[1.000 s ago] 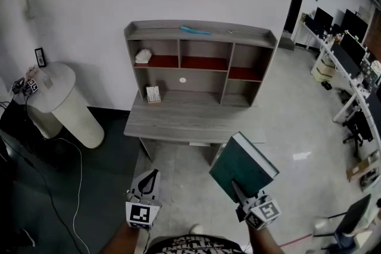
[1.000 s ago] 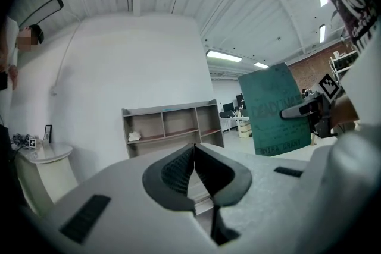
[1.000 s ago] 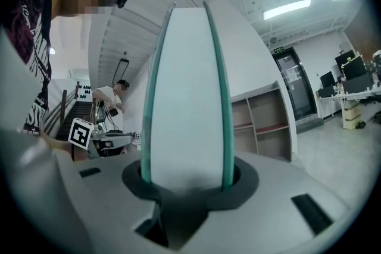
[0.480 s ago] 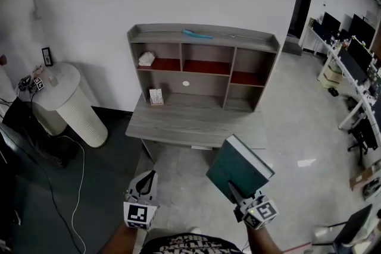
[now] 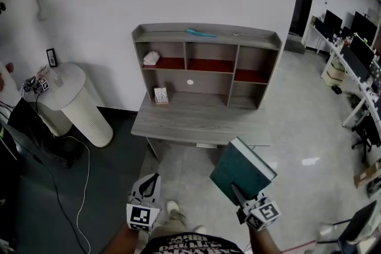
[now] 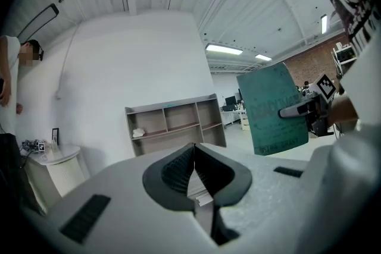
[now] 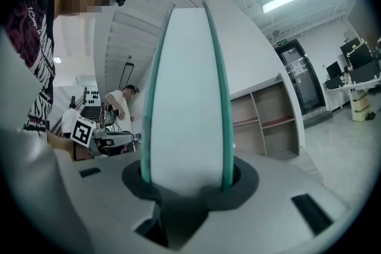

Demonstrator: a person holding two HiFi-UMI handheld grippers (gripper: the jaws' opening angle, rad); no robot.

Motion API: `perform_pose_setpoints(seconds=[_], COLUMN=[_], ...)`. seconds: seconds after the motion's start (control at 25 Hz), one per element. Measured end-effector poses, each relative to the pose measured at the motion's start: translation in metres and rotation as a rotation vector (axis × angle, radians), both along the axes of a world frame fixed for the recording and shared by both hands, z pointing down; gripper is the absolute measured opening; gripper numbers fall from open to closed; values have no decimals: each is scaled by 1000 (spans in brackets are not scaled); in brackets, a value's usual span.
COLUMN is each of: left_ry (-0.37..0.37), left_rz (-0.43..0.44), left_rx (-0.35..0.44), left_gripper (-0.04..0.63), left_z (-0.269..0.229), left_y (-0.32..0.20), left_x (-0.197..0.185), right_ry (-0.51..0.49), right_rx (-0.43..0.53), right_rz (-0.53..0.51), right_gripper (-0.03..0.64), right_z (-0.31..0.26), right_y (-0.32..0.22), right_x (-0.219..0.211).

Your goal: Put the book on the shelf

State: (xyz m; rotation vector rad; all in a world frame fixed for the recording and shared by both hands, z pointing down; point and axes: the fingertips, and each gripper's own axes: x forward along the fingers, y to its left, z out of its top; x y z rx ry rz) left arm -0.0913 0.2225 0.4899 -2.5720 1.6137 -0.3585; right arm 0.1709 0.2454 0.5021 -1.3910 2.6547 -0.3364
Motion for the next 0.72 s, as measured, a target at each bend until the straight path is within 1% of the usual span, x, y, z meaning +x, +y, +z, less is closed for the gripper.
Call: perform_pose_setpoints(seconds=[0.08, 0.2, 0.36, 0.4, 0.52, 0.72], left_ry=[-7, -2, 10, 10, 15, 29], left_rz=[4, 8, 12, 18, 27, 23], left_rx=[-6, -23, -28, -29, -28, -34], left_gripper=[8, 7, 8, 8, 8, 8], left_z=[4, 8, 13, 15, 15, 17], left_y=[3, -1, -11, -14, -23, -41], left_x=[-5, -11, -17, -17, -18, -26], right_ry=[-9, 31, 49, 38, -35, -11], right_rx=[-9, -20, -13, -18, -18, 8], right_rz=[5, 13, -21, -21, -1, -11], right_gripper=[164, 164, 164, 164, 164, 164], right_z=[4, 12, 13, 12, -4, -9], right_y=[0, -3, -10, -12, -26, -41], right_x=[-4, -8, -26, -28, -35, -44])
